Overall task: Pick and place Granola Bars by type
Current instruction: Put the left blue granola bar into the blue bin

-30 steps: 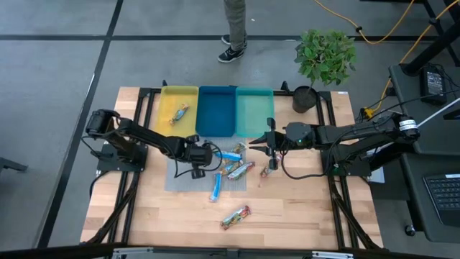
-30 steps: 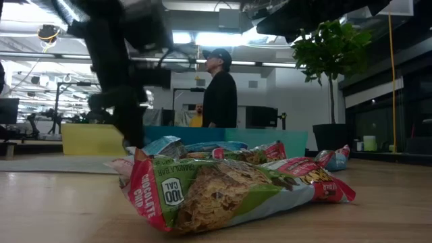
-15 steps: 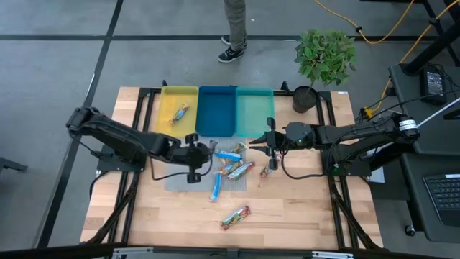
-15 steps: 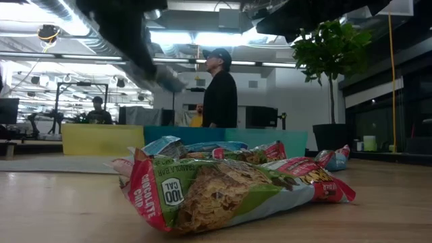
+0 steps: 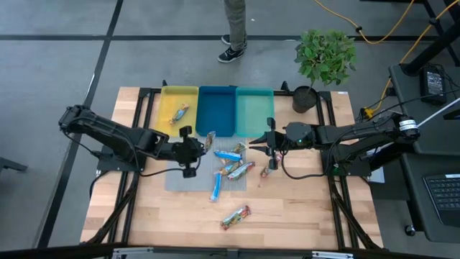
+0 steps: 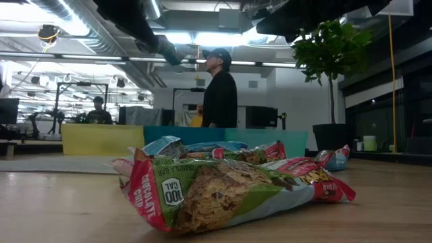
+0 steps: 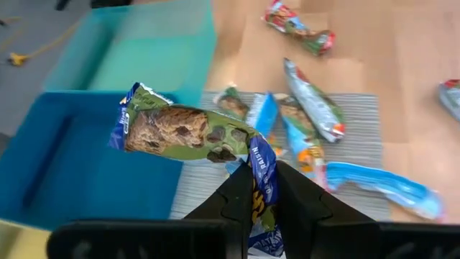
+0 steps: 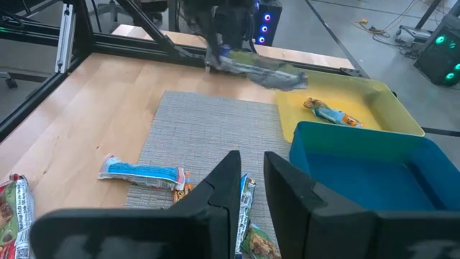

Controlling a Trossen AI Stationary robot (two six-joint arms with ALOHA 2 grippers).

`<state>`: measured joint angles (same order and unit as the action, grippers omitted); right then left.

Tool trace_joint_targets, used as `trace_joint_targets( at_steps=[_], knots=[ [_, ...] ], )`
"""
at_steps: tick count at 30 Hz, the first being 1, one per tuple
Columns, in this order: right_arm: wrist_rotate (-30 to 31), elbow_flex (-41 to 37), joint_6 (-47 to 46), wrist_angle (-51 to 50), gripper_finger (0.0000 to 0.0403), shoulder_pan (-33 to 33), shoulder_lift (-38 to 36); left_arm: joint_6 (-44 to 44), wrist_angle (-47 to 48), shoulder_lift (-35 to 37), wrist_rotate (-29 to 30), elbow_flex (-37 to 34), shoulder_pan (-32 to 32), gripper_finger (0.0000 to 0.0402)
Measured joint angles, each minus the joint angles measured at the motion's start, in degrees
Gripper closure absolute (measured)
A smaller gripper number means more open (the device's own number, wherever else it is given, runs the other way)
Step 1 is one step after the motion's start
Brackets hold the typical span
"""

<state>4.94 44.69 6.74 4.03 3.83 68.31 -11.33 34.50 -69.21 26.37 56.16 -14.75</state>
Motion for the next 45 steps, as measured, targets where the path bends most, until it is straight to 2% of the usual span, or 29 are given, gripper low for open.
trace_joint_targets(
  at_steps=[7,14,20,28,32,35,38,45],
  knots=[
    [0.01,0.00,0.00,0.00,0.0336,-0.01,-0.02,6.01,-0.40,0.02,-0.19,1.46,8.20,0.0362],
    [0.01,0.00,1.01,0.00,0.0336,0.01,-0.01,12.86,-0.49,-0.10,-6.43,9.12,20.68,0.0365],
    [-0.01,0.00,1.29,-0.01,0.0336,0.00,0.00,13.58,-0.47,-0.39,-11.00,13.03,29.36,0.0366],
    [0.01,0.00,1.31,0.00,0.0336,-0.01,-0.01,13.26,-0.55,-1.73,-18.74,13.04,34.80,0.0368],
    [0.00,0.00,1.31,0.03,0.0336,-0.01,-0.02,12.74,-1.81,-4.51,-19.71,13.05,37.76,0.0368],
    [-0.01,0.00,1.31,0.04,0.0336,-0.01,-0.02,12.53,-3.08,-7.89,-22.77,13.16,40.12,0.0368],
    [-0.01,0.00,1.33,0.06,0.0336,-0.01,-0.02,11.77,-2.18,-12.62,-25.22,16.46,42.01,0.0368],
    [0.00,0.00,1.33,0.00,0.0336,0.00,-0.02,12.53,3.06,-20.92,-25.06,26.56,42.14,0.0368]
  ],
)
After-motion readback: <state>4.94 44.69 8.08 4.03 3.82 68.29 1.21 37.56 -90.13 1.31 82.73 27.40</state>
